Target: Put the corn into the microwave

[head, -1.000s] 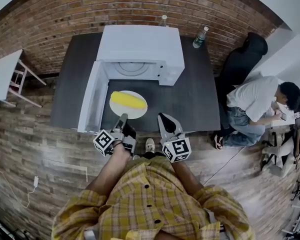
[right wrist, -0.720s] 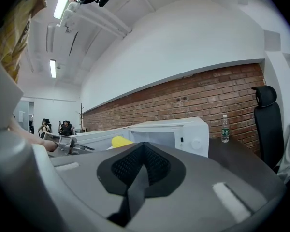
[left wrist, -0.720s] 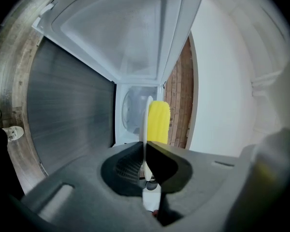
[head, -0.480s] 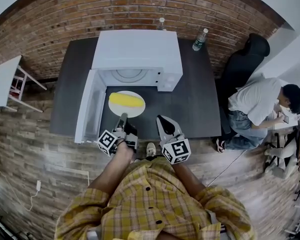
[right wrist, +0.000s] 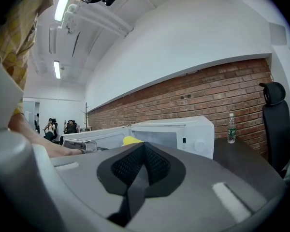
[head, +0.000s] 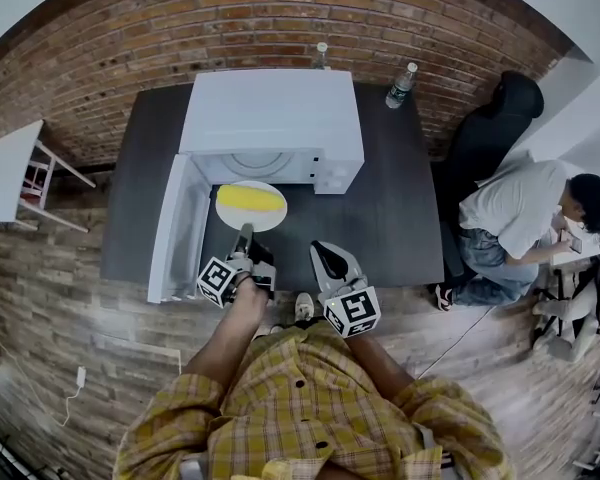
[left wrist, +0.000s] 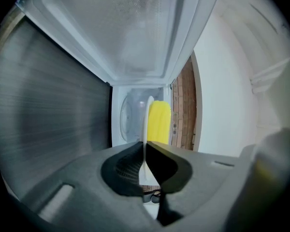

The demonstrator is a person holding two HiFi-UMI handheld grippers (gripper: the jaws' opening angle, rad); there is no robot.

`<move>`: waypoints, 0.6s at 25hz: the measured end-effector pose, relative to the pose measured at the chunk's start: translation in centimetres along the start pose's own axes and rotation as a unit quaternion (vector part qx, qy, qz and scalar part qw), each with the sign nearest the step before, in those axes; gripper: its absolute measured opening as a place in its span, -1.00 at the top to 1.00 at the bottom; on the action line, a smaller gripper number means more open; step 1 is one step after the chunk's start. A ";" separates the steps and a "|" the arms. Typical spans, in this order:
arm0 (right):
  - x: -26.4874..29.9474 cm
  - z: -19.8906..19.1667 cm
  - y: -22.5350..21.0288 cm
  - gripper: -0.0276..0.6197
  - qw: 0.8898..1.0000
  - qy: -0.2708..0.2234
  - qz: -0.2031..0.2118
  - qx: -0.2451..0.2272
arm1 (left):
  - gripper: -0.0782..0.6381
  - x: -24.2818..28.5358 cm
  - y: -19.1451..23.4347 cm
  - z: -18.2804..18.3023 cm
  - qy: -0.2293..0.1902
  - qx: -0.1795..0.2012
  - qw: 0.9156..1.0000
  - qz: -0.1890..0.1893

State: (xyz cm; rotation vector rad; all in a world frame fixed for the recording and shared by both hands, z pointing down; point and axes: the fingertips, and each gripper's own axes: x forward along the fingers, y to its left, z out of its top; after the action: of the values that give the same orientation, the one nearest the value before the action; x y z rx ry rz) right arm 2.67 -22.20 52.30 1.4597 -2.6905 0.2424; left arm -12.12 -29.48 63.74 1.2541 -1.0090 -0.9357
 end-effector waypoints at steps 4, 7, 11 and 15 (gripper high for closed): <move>0.4 0.0 0.0 0.92 1.000 0.003 0.010 -0.013 | 0.74 1.6 0.3 -0.1 0.001 0.001 1.000 0.002; 0.7 0.2 -0.4 0.92 1.000 0.003 0.014 -0.017 | 0.74 2.8 1.0 -0.2 0.004 0.006 1.000 0.012; 1.1 0.1 -0.9 0.92 1.000 0.009 0.018 -0.018 | 0.74 4.6 1.8 -0.2 0.004 -0.006 1.000 0.012; 1.9 0.0 -1.3 0.92 0.999 0.014 0.023 -0.021 | 0.74 6.6 2.2 0.5 -0.001 0.002 1.000 0.015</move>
State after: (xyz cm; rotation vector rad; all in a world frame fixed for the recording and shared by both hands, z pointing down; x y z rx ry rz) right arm 2.76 -24.46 52.71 1.3734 -2.6920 0.2052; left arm -10.62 -35.71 66.51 1.2377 -1.0291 -0.9121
